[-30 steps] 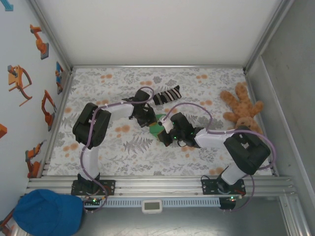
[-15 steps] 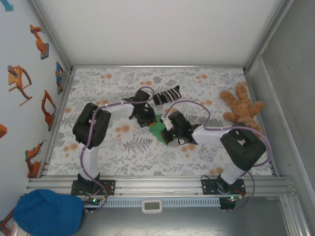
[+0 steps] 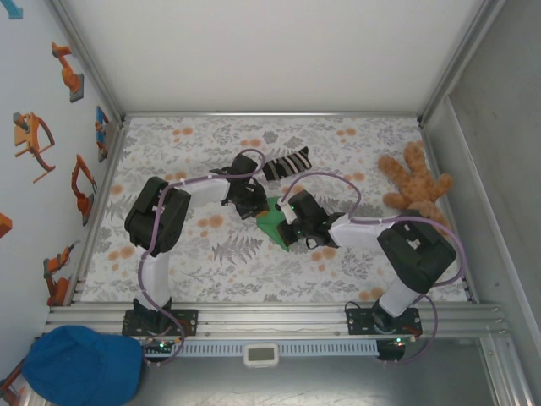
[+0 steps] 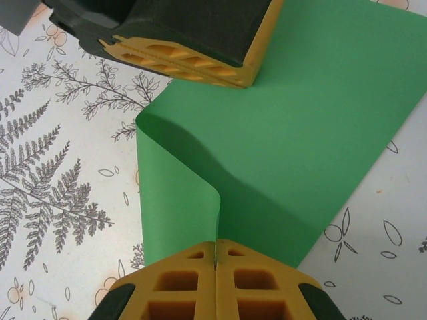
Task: Fold a paper plane with a square sheet of paper (pick it up from the middle)
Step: Third fold the triangle at the center of the table.
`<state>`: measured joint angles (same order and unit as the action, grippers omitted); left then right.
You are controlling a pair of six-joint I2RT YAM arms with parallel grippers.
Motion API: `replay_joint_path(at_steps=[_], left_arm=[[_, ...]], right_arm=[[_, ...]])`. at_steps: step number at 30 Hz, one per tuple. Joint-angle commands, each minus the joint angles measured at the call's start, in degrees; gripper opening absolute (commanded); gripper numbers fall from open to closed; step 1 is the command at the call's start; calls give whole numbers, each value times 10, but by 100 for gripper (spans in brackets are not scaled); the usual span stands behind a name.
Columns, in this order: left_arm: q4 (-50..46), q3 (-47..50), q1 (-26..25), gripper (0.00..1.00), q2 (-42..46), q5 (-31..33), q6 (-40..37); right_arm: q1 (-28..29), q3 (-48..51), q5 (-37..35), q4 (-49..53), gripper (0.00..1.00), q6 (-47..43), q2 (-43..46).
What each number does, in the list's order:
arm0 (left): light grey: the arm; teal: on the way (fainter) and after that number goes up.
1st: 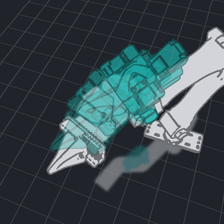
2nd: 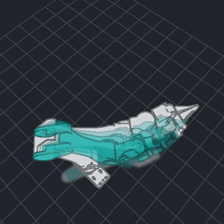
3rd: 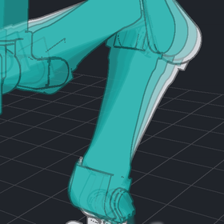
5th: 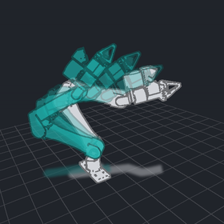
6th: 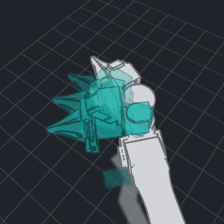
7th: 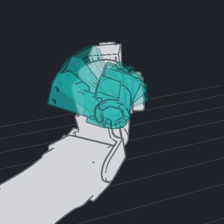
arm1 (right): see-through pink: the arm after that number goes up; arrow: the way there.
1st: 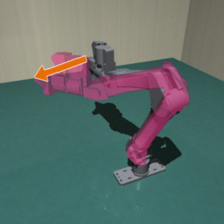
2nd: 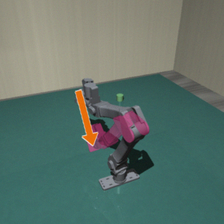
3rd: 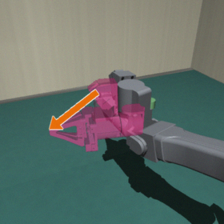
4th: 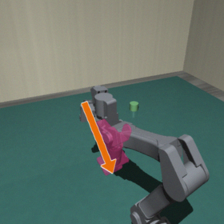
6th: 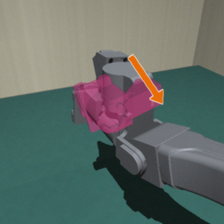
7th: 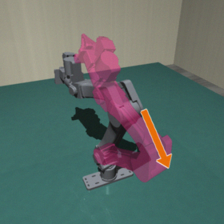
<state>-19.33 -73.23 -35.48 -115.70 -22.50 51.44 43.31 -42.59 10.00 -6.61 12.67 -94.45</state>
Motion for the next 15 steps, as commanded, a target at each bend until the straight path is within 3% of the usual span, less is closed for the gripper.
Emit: replay_joint_path(at_steps=[1, 15], left_arm=[[-33, 15, -5, 6, -8, 0, -3], [-29, 10, -4, 6, 1, -11, -3]], right_arm=[[-3, -19, -16, 10, 0, -1, -10], [-3, -25, -12, 21, 0, -4, -20]])
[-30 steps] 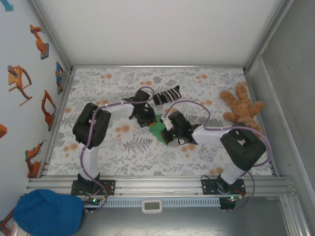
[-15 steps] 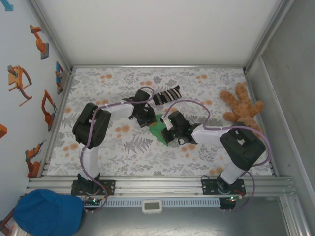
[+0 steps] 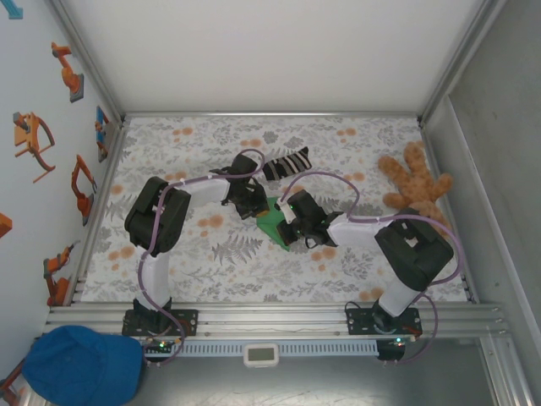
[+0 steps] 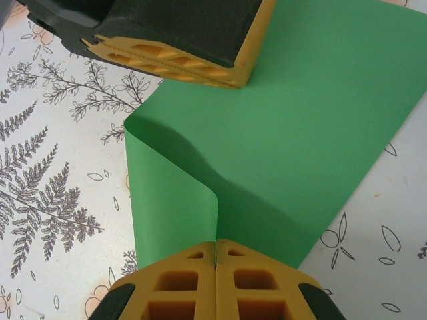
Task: Fold a paper plane with a square sheet of paper (pick it up from the middle)
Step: Third fold the triangle at the center of the table.
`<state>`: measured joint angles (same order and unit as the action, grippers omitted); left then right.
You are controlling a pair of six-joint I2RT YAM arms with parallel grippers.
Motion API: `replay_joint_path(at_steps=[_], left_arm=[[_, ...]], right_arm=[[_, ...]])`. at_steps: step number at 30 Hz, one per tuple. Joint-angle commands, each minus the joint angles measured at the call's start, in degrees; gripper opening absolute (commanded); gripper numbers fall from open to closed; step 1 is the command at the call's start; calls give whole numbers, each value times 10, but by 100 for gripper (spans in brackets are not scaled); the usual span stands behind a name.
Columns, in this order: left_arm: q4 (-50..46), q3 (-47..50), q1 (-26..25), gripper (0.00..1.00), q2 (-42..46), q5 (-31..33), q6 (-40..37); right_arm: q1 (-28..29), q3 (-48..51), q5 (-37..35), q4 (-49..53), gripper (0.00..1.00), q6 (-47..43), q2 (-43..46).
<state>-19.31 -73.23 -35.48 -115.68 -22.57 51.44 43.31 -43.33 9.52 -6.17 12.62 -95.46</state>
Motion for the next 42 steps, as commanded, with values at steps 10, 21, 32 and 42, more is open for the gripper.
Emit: replay_joint_path(at_steps=[10, 21, 32, 42], left_arm=[[-25, 3, -4, 6, 8, -23, -5], [-24, 0, 0, 6, 29, -21, -7], [-22, 5, 16, 9, 52, -19, -10], [-33, -19, 19, 8, -1, -25, -21]], right_arm=[[-2, -24, 7, 21, 0, -8, -21], [-3, -25, 4, 34, 0, -11, -27], [-4, -29, 8, 36, 0, -11, -39], [-4, -33, 10, 36, 0, -11, -38]])
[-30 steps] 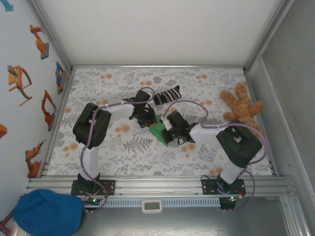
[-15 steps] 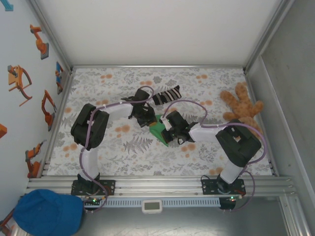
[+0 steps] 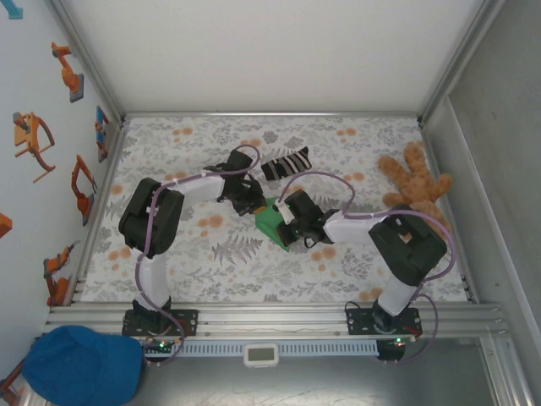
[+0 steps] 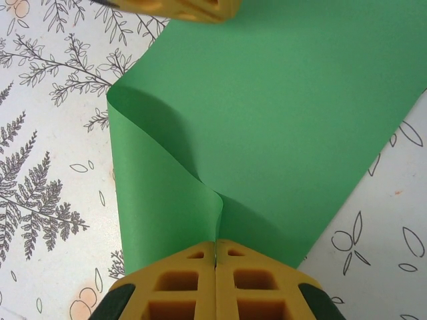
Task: Fold a paper plane with a square sheet of paper (pick it up from the middle)
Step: Third fold the triangle at the center of the table.
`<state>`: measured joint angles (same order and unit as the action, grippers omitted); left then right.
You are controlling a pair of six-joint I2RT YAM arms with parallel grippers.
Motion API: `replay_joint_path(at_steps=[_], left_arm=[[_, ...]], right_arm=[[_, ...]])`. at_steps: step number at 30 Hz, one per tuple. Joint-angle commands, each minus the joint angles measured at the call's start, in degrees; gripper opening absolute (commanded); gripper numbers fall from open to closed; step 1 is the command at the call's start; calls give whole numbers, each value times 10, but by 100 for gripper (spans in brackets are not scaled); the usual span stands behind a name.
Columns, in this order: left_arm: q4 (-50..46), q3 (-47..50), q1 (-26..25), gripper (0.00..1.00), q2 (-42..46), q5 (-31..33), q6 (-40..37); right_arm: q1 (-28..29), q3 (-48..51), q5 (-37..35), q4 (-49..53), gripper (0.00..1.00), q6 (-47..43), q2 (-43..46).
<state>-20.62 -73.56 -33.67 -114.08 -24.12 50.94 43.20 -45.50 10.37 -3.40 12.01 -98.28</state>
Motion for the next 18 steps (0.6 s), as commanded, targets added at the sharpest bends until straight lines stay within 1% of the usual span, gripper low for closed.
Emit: replay_joint_path(at_steps=[1, 18], left_arm=[[-20, -16, 2, 8, -20, -9, -16], [-37, -15, 1, 7, -39, -10, -25]], right_arm=[[-3, -12, 2, 9, 0, -6, -10], [-7, -21, 16, 8, 0, -12, -7]])
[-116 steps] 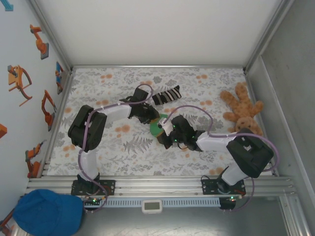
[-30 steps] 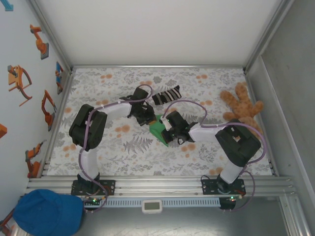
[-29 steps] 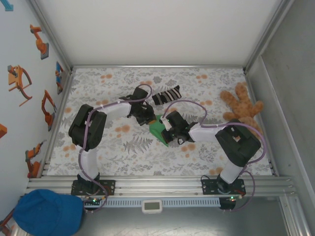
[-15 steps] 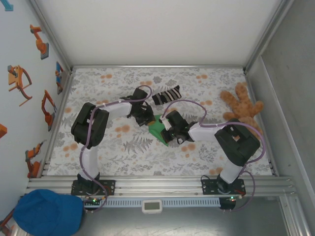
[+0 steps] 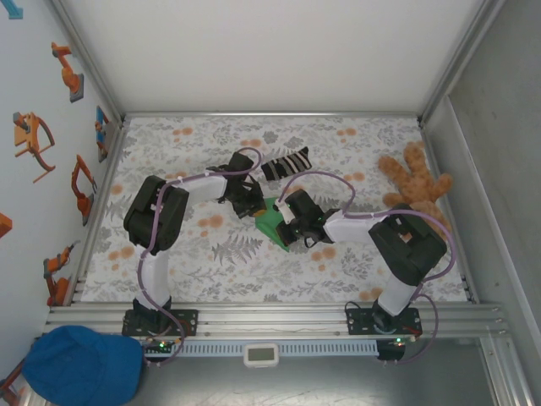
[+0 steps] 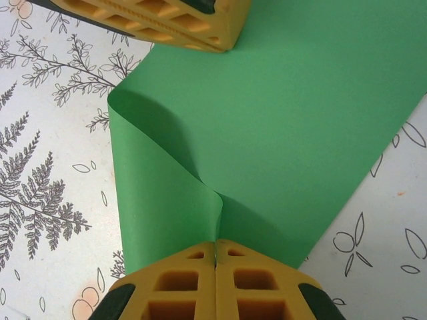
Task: Fold a paper plane with a square sheet of paper (pick it up from the middle)
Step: Third fold the triangle at the center of the table.
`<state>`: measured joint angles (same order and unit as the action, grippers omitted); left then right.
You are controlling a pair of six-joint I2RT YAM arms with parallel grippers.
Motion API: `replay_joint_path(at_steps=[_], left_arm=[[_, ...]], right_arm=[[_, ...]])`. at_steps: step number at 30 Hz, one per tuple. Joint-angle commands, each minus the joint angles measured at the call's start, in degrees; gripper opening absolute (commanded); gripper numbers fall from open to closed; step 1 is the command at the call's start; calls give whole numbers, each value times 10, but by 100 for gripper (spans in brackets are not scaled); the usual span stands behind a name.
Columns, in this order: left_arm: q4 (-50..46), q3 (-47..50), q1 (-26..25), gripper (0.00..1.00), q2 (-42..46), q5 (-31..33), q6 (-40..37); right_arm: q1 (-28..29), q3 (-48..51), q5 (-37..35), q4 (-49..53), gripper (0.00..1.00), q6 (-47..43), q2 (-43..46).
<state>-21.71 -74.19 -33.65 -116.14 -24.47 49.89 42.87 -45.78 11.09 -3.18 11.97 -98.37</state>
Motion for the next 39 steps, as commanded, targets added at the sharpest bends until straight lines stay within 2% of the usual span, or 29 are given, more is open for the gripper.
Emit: replay_joint_path(at_steps=[1, 21, 39], left_arm=[[-26, -9, 1, 7, -17, -7, -15], [-27, -5, 1, 7, -14, -2, -14], [-27, -4, 1, 7, -15, -1, -13]], right_arm=[[-5, -19, 9, 5, 0, -12, -5], [-9, -8, 24, 17, 0, -6, 10], [-10, -12, 9, 20, 0, -9, 5]])
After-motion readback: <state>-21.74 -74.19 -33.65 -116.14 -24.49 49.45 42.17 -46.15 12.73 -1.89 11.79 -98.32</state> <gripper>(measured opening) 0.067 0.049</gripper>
